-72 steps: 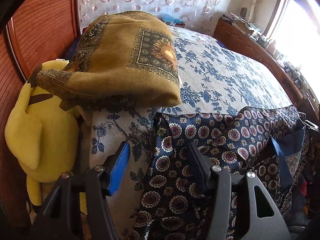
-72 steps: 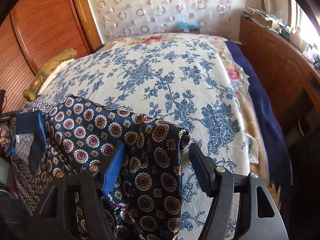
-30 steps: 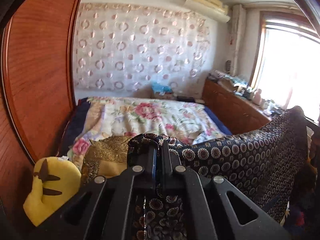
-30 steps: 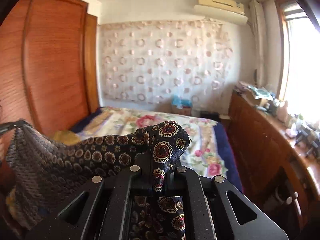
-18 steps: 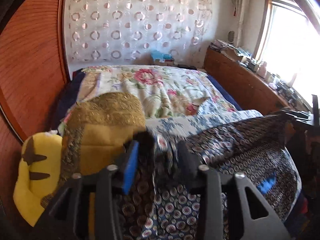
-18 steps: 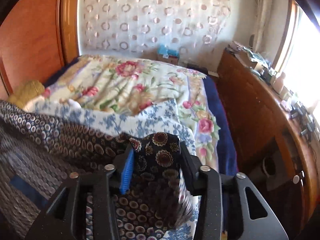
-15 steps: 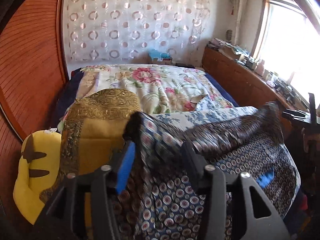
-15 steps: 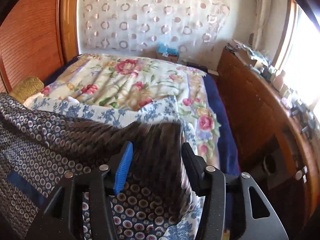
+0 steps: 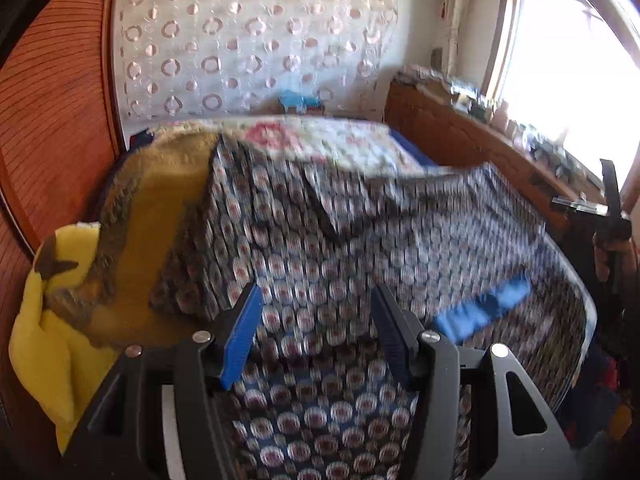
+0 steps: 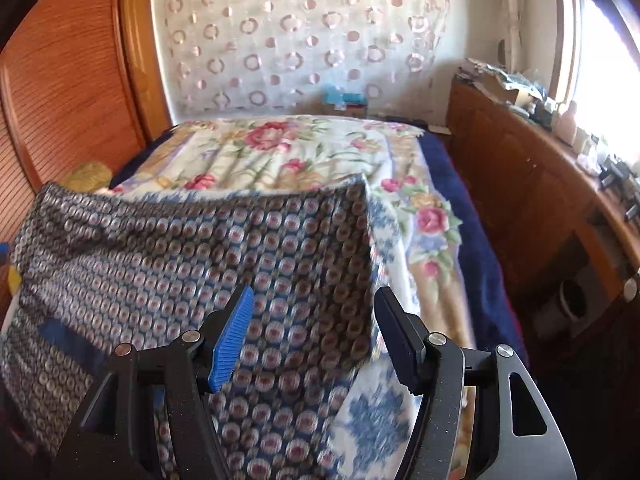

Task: Fold small clothes

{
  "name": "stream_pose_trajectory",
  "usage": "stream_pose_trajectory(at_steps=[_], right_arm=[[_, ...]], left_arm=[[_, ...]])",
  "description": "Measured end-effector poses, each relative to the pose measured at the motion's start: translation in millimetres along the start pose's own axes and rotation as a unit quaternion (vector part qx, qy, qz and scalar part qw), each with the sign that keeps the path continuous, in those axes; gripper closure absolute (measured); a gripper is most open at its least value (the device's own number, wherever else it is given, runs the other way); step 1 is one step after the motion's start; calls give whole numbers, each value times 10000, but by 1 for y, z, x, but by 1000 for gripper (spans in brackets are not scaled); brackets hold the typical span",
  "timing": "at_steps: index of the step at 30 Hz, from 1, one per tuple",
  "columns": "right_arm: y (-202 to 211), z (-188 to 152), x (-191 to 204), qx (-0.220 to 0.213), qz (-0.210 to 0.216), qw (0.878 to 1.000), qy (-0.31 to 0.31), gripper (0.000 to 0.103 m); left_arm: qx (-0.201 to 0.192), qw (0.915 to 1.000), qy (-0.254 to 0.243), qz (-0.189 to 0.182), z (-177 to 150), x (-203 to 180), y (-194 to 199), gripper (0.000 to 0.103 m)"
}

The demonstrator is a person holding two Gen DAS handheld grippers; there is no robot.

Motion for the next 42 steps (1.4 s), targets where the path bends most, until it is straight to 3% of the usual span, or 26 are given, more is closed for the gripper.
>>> stream_pose_trajectory(at_steps=[8, 11, 13, 23, 25, 27, 30, 37, 42], right_arm=[[-15, -38, -9, 189, -21, 9997, -151, 41], [-26, -39, -16, 262, -68, 9993, -274, 47], [-33, -36, -20, 328, -79, 9988, -342, 56], [-51, -20, -27, 534, -394, 9975, -260, 63], [-56, -20, -30, 560, -382, 9972, -330, 70], [-61, -21, -32, 557, -373, 9970, -391, 88], [-67, -24, -32, 541, -207, 9976, -373, 102], [-39, -23, -16, -143, -9, 9995, -281, 103], [-46, -25, -6, -123, 137, 9992, -349, 103]], left_arm=[[407, 9991, -47, 143, -36, -6, -30, 48], [504, 9982, -83, 314, -41, -7, -37, 48], [584, 9977, -91, 342, -42, -5, -41, 48], [624, 9967, -201, 486, -48, -6, -50, 45], [630, 9965, -216, 505, -46, -10, -51, 44], [635, 9965, -216, 489, -46, -9, -51, 42], [649, 9965, -237, 460, -45, -11, -54, 38], [671, 9964, -266, 447, -43, -13, -55, 34], [613, 9976, -134, 298, -46, -11, -45, 34]])
Point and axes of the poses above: each gripper's, at about its wrist camera, not at the fingertips, and y roughly against the way its jaws point, x to its left, z to its top, the point moved 1 cm from there along -y, roughly the way its jaws point, and after that the axes turned 8 degrees about x, right-handed, at the moved point
